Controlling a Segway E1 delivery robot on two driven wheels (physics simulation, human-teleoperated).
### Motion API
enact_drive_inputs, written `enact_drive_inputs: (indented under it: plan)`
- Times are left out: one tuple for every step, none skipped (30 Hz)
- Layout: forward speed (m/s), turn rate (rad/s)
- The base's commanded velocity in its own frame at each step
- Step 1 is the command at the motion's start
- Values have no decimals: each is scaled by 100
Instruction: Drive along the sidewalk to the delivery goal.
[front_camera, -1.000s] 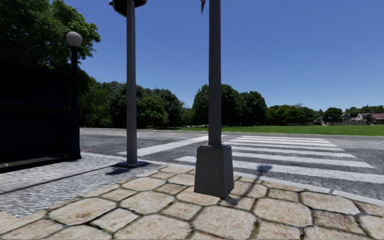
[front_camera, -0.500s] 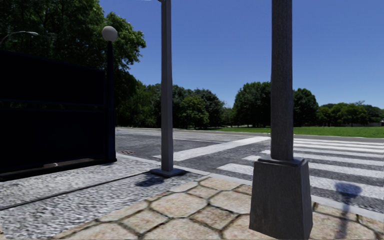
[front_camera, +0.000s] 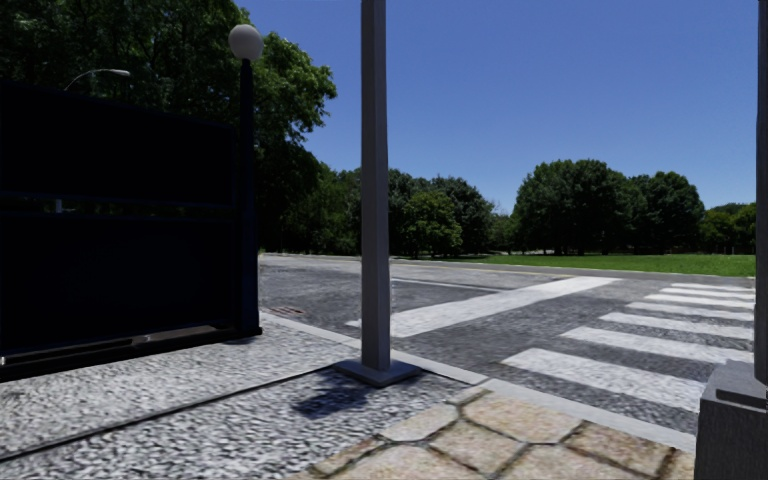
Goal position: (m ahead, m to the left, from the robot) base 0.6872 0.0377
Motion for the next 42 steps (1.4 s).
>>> enact_drive_inputs:
  plan:
    - [108, 46]
    - [108, 47]
    - [108, 47]
    - [108, 47]
    - [108, 47]
    - [108, 47]
    - [108, 47]
    - [106, 47]
    - [106, 47]
    - [99, 45]
    - [86, 41]
    - [86, 41]
    - [0, 0]
    - [0, 0]
    - [0, 0]
    - [0, 0]
    - [0, 0]
    - [0, 0]
    - [0, 0]
    - [0, 0]
    - [0, 0]
    - [0, 0]
    - [0, 0]
    - [0, 0]
    - [0, 0]
    - [0, 0]
    - [0, 0]
    - [0, 0]
    - [0, 0]
    - [0, 0]
    - [0, 0]
    - [0, 0]
    - [0, 0]
    - [0, 0]
    - [0, 0]
    - [0, 0]
    - [0, 0]
    - [0, 0]
    - [0, 0]
    - [0, 0]
    - [0, 0]
    - [0, 0]
